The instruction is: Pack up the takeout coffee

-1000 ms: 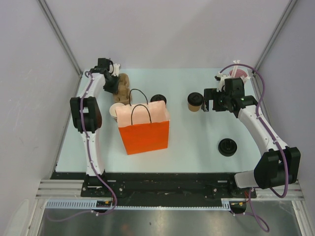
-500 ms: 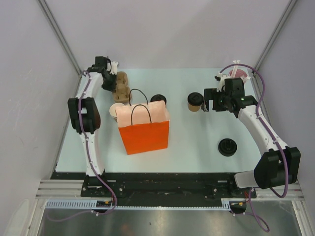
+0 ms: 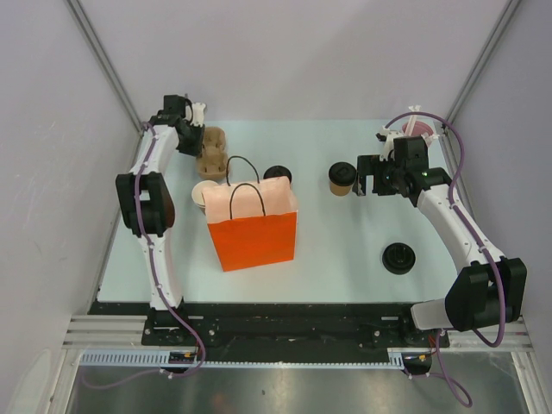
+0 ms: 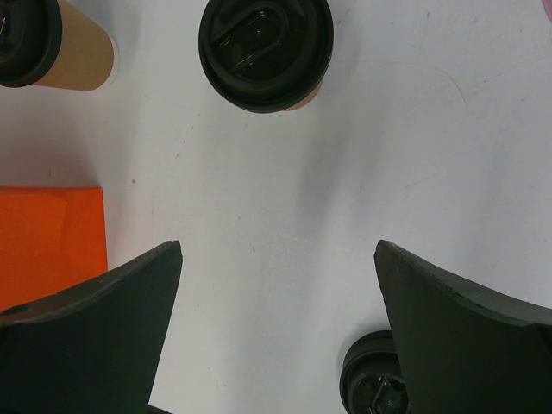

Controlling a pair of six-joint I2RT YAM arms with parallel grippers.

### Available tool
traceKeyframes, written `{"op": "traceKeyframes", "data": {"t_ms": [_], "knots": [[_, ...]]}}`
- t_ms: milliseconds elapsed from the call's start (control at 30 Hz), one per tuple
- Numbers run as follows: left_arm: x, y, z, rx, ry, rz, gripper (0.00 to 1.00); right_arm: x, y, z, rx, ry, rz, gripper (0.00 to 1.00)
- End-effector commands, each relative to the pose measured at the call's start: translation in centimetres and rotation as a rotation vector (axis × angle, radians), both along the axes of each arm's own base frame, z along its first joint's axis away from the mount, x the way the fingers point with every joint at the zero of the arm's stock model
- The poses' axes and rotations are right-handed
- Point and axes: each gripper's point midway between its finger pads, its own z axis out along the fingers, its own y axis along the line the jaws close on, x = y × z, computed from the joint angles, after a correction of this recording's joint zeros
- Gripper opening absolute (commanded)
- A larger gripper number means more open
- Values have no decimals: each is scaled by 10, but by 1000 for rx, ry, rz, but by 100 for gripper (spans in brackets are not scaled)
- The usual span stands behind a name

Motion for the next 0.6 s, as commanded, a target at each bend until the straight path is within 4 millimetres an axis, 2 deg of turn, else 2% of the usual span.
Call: {"op": "traceKeyframes", "data": {"t_ms": [0, 167, 267, 333, 433, 467, 567], "knots": [[11, 5, 37, 10, -106, -26, 29, 0, 4, 2, 4, -9, 27, 100], [10, 7, 20, 20, -75, -29, 31, -1, 6, 2, 6, -8, 31, 100], [11, 7, 21, 21, -77, -30, 29, -1, 6, 3, 8, -10, 32, 100], [10, -1, 24, -6, -87, -80, 31, -1, 6, 2, 8, -8, 32, 100], [8, -22, 31, -3, -119, -232, 40, -1, 7, 1, 11, -3, 41, 99], [9, -23, 33, 32, -135, -289, 50, 0, 8, 0, 13, 0, 41, 100], [12, -25, 35, 57, -158, -374, 67, 0, 8, -2, 10, 4, 46, 100]]}}
